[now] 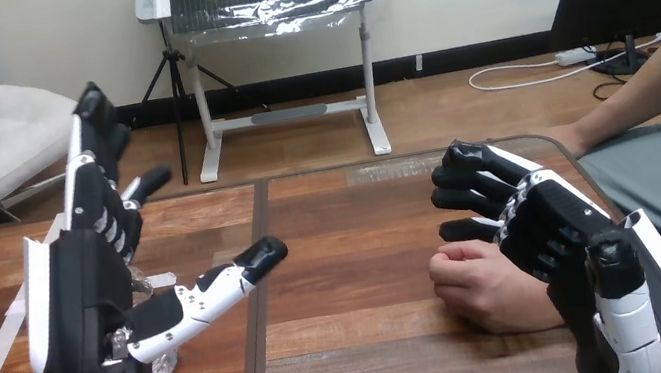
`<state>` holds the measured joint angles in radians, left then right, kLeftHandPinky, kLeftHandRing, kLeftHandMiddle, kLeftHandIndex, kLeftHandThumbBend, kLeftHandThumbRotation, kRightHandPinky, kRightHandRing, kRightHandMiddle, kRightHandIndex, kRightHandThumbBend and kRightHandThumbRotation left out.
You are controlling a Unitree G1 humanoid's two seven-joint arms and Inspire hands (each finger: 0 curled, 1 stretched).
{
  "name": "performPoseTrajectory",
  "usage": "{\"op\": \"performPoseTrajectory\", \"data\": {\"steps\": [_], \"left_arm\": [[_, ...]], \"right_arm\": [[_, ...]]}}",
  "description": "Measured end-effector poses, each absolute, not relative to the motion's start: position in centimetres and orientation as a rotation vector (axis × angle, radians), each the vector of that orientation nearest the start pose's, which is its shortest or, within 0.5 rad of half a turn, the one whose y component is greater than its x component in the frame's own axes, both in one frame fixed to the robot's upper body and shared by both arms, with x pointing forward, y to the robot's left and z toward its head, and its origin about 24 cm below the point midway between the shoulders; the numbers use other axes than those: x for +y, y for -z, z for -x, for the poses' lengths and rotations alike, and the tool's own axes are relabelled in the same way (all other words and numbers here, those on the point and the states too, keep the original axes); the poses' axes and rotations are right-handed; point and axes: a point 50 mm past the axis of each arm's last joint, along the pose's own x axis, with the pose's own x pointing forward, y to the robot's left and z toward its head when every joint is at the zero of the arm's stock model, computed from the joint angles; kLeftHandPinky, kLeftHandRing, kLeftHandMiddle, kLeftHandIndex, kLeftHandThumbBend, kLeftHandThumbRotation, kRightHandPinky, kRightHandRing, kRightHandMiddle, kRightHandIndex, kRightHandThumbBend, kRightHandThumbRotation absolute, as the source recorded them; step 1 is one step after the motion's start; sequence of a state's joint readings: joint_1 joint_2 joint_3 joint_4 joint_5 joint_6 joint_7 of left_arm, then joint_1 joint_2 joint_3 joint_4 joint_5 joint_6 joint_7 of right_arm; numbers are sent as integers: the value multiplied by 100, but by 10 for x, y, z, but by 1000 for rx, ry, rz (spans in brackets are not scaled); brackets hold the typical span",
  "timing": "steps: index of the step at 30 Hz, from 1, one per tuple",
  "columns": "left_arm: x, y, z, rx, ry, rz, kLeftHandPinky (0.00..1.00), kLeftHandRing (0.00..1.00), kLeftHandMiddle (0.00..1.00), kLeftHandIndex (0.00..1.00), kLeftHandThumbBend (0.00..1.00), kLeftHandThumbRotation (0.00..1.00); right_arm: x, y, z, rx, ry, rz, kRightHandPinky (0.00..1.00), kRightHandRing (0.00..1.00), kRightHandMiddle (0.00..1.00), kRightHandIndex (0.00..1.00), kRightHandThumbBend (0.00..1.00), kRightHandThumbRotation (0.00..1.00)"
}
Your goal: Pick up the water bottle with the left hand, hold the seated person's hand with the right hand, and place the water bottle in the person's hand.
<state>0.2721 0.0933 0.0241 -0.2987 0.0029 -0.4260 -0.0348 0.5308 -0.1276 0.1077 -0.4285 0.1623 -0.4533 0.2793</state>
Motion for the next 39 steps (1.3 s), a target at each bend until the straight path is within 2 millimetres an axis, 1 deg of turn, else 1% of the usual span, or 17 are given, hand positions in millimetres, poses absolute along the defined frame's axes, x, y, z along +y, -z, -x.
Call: {"op": "performPoseTrajectory", "data": {"steps": [11, 14, 16, 23, 26, 32, 33, 39], "left_arm": [[176, -90, -192, -446, -8, -137, 88, 97, 98, 98, 100, 0], [176, -88, -192, -439, -8, -140, 89, 98, 99, 99, 100, 1], [176, -87, -192, -436, -8, -142, 92, 99, 99, 99, 100, 4], [177, -87, -192, -433, -12, -158, 96, 100, 100, 100, 100, 12], [178, -87, -192, -434, -15, -167, 98, 100, 100, 100, 100, 18], [180, -87, -193, -433, -24, -179, 100, 100, 100, 100, 100, 24], [181, -87, -193, -432, -25, -181, 100, 100, 100, 100, 100, 27], [184, -85, -195, -423, -52, -204, 100, 100, 100, 100, 100, 35]], "right_arm": [[-153, -82, -143, -363, -268, -16, 74, 82, 83, 83, 78, 100], [-153, -82, -143, -363, -268, -16, 74, 82, 83, 83, 78, 100], [-153, -82, -143, -363, -268, -16, 74, 82, 83, 83, 78, 100], [-153, -82, -143, -364, -270, -17, 74, 82, 83, 83, 79, 100], [-153, -82, -143, -364, -271, -17, 75, 82, 83, 83, 79, 100], [-153, -82, -143, -363, -272, -17, 75, 82, 83, 83, 79, 100], [-153, -82, -143, -363, -272, -17, 75, 82, 83, 83, 79, 100], [-153, -82, -143, -363, -272, -18, 75, 82, 83, 83, 79, 100]]}}
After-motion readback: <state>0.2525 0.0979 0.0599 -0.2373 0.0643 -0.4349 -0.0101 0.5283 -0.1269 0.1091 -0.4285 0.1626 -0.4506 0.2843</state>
